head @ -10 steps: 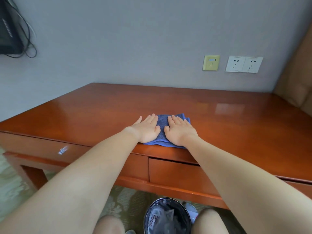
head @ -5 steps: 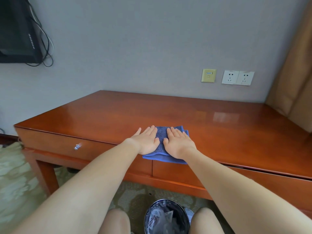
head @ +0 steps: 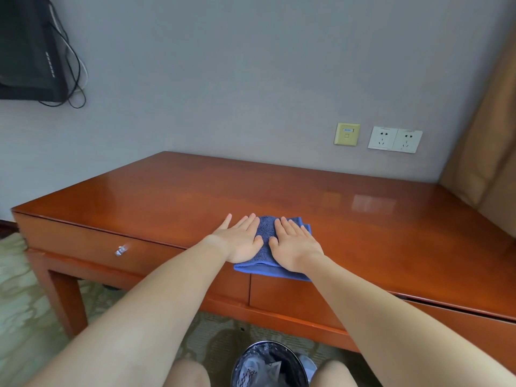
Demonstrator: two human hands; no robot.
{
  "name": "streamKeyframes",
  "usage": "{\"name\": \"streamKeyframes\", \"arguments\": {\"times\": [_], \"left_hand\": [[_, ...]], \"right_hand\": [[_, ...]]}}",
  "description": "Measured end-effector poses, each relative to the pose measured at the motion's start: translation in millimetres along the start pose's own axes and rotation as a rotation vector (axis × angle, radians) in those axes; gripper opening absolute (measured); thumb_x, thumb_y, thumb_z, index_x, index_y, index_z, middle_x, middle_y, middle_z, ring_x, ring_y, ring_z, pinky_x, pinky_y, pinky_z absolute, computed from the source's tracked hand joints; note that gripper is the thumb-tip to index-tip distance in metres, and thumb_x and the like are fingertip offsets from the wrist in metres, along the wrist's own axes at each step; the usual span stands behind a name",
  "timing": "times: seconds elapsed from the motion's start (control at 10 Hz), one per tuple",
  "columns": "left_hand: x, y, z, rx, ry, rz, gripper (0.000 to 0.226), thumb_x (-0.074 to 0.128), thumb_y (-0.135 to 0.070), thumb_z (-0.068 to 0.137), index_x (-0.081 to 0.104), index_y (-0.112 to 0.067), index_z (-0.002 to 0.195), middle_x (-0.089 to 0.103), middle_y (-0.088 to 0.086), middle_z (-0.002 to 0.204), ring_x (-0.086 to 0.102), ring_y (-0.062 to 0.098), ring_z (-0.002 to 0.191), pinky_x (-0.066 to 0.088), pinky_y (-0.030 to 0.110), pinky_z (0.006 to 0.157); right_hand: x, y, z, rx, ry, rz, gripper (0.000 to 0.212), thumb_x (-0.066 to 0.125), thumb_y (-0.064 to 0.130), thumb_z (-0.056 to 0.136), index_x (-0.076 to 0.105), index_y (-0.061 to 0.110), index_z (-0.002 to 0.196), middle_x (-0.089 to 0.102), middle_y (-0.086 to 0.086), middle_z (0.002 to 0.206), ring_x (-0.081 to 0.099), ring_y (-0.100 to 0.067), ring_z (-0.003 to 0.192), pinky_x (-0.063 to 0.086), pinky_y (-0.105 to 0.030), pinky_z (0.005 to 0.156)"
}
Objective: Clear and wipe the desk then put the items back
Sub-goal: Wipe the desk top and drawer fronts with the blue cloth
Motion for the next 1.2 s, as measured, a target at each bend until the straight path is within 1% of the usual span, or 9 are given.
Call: {"name": "streamKeyframes", "arguments": {"times": [0.3,0.6,1.2], "left_hand": [[-7.2,15.7,42.7,0.005,-0.001,0.03,0.06,0.008,-0.038,0.103,-0.009,-0.014,0.155,-0.013,-0.001,0.162,-0.011,0.009,0.149,-0.013,0.042,0.12],[-19.5,34.1,105.2,0.025,-0.002,0.058,0.059,0.008,-0.038,0.103,-0.009,-0.015,0.155,-0.013,-0.001,0.162,-0.01,0.011,0.149,-0.013,0.042,0.12],[-50.6,65.2,284.1,0.038,-0.02,0.047,0.06,0.01,-0.037,0.103,-0.006,-0.012,0.155,-0.009,0.001,0.163,-0.008,0.012,0.149,-0.012,0.043,0.12]], "right_hand": [[-3.0,-5.5,39.2,0.008,0.002,-0.001,0.06,0.014,0.041,0.102,0.0,0.016,0.156,-0.005,-0.001,0.163,-0.006,-0.016,0.15,-0.004,-0.035,0.122],[-4.7,-20.3,99.4,0.032,-0.005,0.018,0.06,0.013,0.04,0.103,0.0,0.016,0.155,-0.005,-0.002,0.163,-0.006,-0.017,0.15,-0.004,-0.035,0.121],[-17.8,-88.1,272.3,0.049,0.001,-0.001,0.06,0.015,0.039,0.102,0.003,0.014,0.156,-0.002,-0.002,0.163,-0.003,-0.016,0.15,-0.003,-0.036,0.122]]}}
Point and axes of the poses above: each hand's wrist, its own z-axis towards the middle knuckle, its own x-axis out of the palm, y = z × x, the point moved 2 cm from there along z, towards the middle knuckle
